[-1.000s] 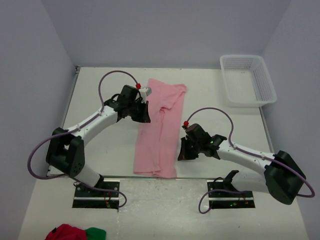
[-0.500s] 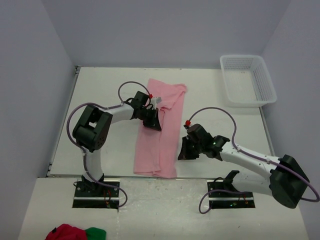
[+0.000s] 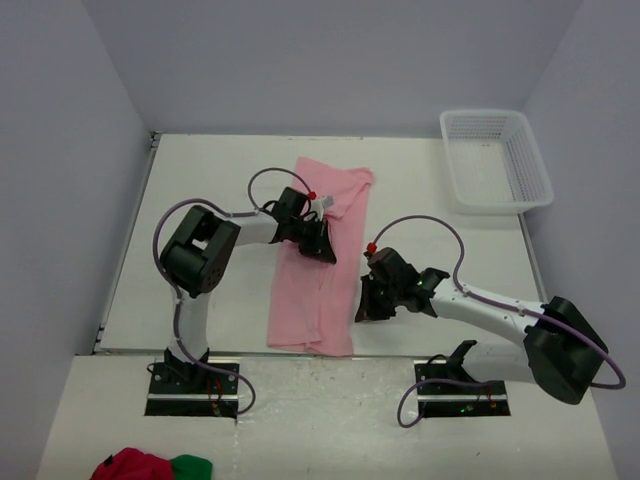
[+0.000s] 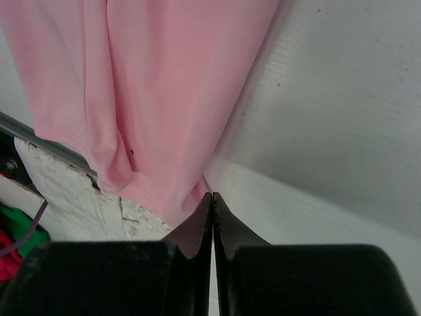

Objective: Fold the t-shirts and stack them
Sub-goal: Grab the bottom of the folded rectangular tshirt with both arms

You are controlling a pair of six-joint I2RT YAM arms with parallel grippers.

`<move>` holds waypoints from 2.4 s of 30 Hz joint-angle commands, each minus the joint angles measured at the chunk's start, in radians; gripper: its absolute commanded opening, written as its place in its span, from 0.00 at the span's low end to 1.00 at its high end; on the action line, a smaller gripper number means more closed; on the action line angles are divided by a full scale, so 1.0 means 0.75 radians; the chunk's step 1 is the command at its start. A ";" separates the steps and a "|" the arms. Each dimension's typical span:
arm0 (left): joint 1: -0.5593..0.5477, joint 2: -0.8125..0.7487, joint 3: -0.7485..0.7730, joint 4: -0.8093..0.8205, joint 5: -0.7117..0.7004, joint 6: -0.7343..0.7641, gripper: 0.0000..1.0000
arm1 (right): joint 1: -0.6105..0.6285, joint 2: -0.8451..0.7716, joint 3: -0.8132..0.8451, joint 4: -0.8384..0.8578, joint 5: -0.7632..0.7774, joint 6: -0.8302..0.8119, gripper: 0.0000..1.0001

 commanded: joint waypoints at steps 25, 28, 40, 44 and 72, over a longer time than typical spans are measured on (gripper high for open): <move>-0.005 -0.225 -0.007 -0.205 -0.474 -0.056 0.00 | 0.004 0.199 0.376 -0.153 0.172 -0.115 0.00; -0.005 -0.276 -0.005 -0.226 -0.467 -0.054 0.00 | -0.014 0.299 0.478 -0.173 0.180 -0.150 0.00; -0.011 -0.435 0.052 -0.193 -0.290 -0.056 0.00 | -0.106 0.539 0.596 -0.143 0.127 -0.179 0.00; -0.029 -0.313 0.093 -0.138 -0.204 -0.074 0.00 | -0.119 0.561 0.567 -0.122 0.121 -0.173 0.00; -0.095 0.350 0.533 -0.068 -0.128 -0.103 0.00 | -0.139 0.042 0.340 -0.235 0.152 -0.101 0.00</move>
